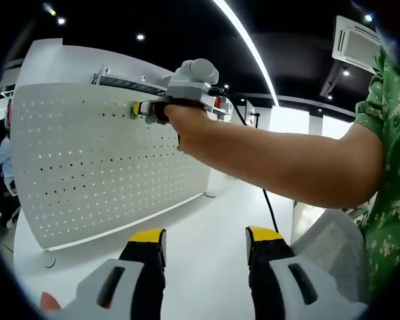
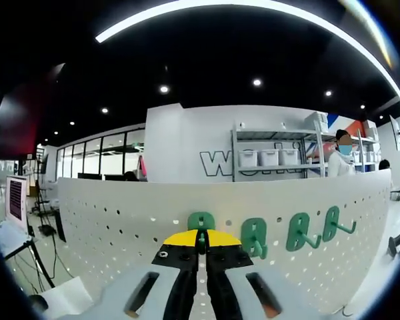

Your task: Insert the hook assembly into the mounting plate slot until the hook locks in place.

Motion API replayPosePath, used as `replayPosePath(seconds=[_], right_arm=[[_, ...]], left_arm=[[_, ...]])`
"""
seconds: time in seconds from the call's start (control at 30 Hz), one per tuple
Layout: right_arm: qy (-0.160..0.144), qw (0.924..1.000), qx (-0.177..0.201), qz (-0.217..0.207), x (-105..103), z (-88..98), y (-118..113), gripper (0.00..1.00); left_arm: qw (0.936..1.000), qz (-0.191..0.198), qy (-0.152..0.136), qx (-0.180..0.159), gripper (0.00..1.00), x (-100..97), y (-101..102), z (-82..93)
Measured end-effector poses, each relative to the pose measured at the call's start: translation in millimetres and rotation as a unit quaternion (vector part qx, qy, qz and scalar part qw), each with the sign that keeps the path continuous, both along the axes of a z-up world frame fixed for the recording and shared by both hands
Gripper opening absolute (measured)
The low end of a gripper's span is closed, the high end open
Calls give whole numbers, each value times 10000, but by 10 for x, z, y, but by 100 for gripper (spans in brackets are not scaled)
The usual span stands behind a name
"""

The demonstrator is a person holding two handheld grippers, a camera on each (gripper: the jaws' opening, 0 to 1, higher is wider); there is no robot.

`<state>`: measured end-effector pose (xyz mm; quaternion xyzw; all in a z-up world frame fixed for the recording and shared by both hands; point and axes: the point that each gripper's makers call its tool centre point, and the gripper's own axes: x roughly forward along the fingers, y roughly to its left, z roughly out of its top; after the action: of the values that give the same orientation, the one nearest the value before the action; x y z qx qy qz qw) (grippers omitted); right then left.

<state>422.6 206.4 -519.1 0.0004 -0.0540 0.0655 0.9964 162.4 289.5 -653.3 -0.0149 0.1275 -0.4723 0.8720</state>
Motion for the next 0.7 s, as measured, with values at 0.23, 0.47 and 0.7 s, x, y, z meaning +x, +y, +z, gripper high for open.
replayPosePath(seconds=[0.23,0.47,0.7], right_arm=[[-2,10000,-14,5,18,-3,8,2],[1,10000,-46,7,10,-18,27,2],[26,10000,-88,0,25,-44,27,1]], left_arm=[[10000,2,6,-4,49,11,8,-2],[10000,10,12,-14,48,20,19,-4],[10000,4,7,-29,48,25,20,2]])
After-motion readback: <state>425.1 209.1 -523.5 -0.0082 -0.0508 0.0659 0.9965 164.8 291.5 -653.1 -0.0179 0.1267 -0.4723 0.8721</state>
